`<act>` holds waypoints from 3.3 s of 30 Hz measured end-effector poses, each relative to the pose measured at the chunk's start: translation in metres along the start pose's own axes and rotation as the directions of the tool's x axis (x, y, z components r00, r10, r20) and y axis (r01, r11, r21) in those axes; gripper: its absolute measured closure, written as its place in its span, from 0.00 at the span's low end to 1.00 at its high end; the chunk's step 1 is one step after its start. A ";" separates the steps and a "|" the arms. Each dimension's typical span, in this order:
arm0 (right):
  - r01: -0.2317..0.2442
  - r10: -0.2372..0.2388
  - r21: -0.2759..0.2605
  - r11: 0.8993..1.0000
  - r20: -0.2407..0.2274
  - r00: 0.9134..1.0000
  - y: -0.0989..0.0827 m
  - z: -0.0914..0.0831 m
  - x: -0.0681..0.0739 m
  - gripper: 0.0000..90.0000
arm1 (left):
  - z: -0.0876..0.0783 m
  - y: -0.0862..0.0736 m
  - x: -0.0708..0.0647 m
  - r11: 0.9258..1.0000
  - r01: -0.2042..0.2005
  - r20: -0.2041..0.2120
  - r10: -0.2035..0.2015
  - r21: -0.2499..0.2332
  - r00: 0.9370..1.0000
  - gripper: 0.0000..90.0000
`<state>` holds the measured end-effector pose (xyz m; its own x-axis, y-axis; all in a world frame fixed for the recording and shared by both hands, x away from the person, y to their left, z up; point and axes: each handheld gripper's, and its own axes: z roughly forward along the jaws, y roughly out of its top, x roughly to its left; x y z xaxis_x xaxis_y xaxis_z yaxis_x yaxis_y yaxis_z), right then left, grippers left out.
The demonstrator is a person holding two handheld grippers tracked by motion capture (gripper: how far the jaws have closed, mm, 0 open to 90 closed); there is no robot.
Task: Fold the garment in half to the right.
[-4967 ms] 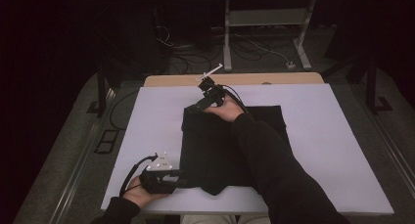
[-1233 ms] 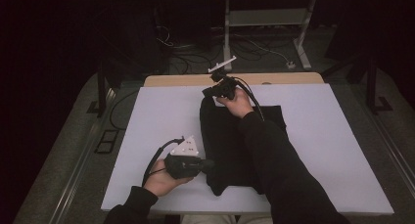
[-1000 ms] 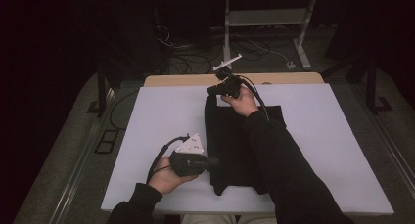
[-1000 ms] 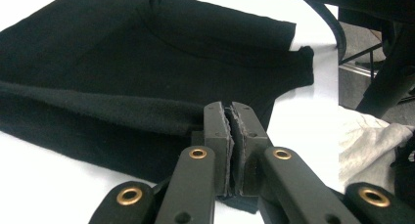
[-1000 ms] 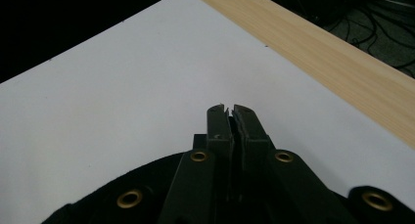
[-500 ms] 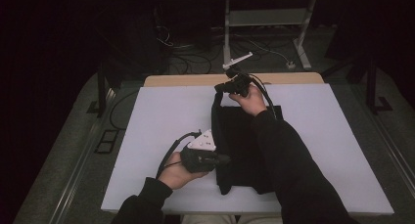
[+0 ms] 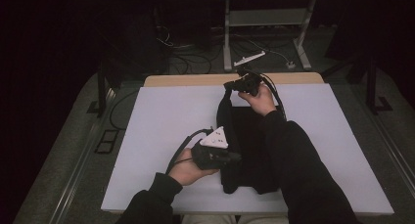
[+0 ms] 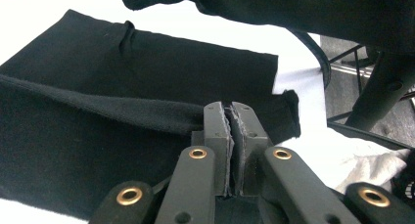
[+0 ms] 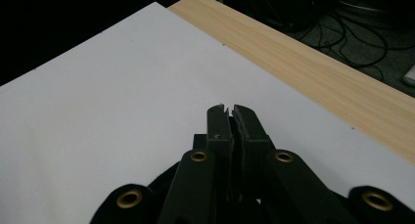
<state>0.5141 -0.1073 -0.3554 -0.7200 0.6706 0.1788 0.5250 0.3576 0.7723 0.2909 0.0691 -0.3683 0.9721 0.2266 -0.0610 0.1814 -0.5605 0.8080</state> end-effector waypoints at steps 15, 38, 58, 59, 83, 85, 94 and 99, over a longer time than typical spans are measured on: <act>-0.037 0.038 -0.016 0.999 0.020 0.999 -0.012 -0.019 -0.017 0.94 | 0.018 0.016 -0.001 0.999 -0.037 0.031 0.036 0.024 0.999 0.94; -0.076 0.077 -0.026 0.997 0.044 0.996 -0.033 -0.039 -0.039 0.94 | 0.049 0.028 -0.003 0.998 -0.030 0.075 0.027 0.049 0.997 0.94; -0.130 0.132 -0.030 0.991 0.082 0.988 -0.060 -0.061 -0.063 0.94 | 0.082 0.037 -0.009 0.997 -0.035 0.115 0.027 0.064 0.993 0.94; -0.133 0.135 -0.035 0.991 0.082 0.987 -0.061 -0.061 -0.064 0.94 | 0.084 0.038 -0.009 0.997 -0.037 0.116 0.030 0.065 0.993 0.94; -0.208 0.211 -0.035 0.977 0.123 0.970 -0.095 -0.074 -0.089 0.94 | 0.116 0.047 -0.014 0.994 -0.052 0.148 0.037 0.100 0.988 0.94; -0.211 0.213 -0.033 0.977 0.125 0.969 -0.097 -0.074 -0.091 0.94 | 0.118 0.047 -0.014 0.993 -0.054 0.150 0.038 0.103 0.988 0.94; -0.235 0.238 -0.036 0.971 0.131 0.962 -0.108 -0.076 -0.096 0.94 | 0.128 0.047 -0.015 0.991 -0.061 0.160 0.041 0.123 0.986 0.94; -0.245 0.248 -0.038 0.969 0.140 0.959 -0.115 -0.078 -0.100 0.94 | 0.137 0.048 -0.016 0.990 -0.059 0.167 0.037 0.125 0.985 0.94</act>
<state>0.4906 -0.2662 -0.4150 -0.4965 0.8226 0.2772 0.6673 0.1575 0.7279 0.3043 -0.0701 -0.4086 0.9894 0.0692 -0.1278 0.1411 -0.6678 0.7308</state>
